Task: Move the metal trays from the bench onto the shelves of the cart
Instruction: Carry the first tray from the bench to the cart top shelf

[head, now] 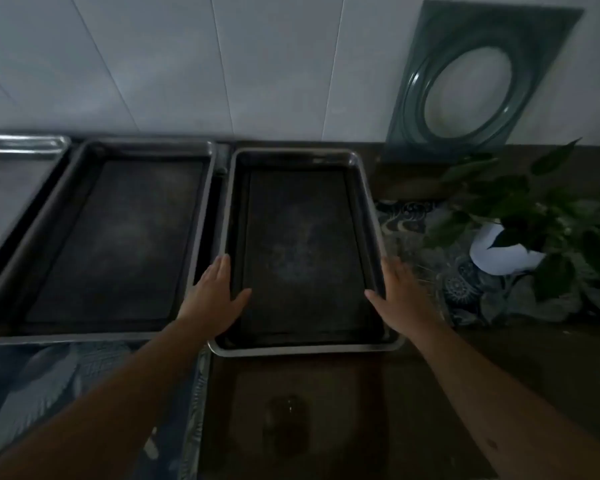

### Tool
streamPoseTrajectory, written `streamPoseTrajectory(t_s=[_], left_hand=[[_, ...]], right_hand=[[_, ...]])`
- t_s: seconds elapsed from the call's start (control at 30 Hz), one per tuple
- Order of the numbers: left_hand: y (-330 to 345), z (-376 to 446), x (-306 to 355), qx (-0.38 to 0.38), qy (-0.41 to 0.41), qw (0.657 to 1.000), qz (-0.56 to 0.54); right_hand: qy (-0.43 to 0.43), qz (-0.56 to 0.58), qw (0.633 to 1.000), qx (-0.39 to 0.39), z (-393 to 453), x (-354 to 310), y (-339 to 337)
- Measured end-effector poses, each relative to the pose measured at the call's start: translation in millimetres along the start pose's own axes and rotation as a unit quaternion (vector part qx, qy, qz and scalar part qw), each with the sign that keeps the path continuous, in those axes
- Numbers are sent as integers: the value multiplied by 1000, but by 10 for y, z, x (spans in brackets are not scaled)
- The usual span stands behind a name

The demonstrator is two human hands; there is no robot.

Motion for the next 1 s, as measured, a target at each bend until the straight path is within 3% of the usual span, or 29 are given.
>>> streamPoseTrajectory(t_s=[0.17, 0.33, 0.53, 0.8, 1.0], left_hand=[[351, 104, -267, -23, -118, 985, -124], [404, 118, -346, 34, -125, 980, -152], [379, 202, -543, 100, -199, 952, -210], [475, 239, -779, 107, -278, 909, -293], [418, 115, -762, 102, -287, 884, -355]], right_hand=[[74, 118, 990, -23, 285, 439, 360], [106, 196, 975, -9, 312, 561, 522], [163, 328, 929, 61, 296, 621, 511], [213, 468, 857, 0, 344, 712, 674], [219, 487, 845, 35, 198, 782, 626]])
Point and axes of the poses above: each hand's wrist, its own z-axis towards the middle knuckle, its own y-axis out of the palm, x = y × z, the point moved 9 cm from there along z, towards the middle knuckle, and after that the axes turned 1 degree about -x, right-handed, at the moved point
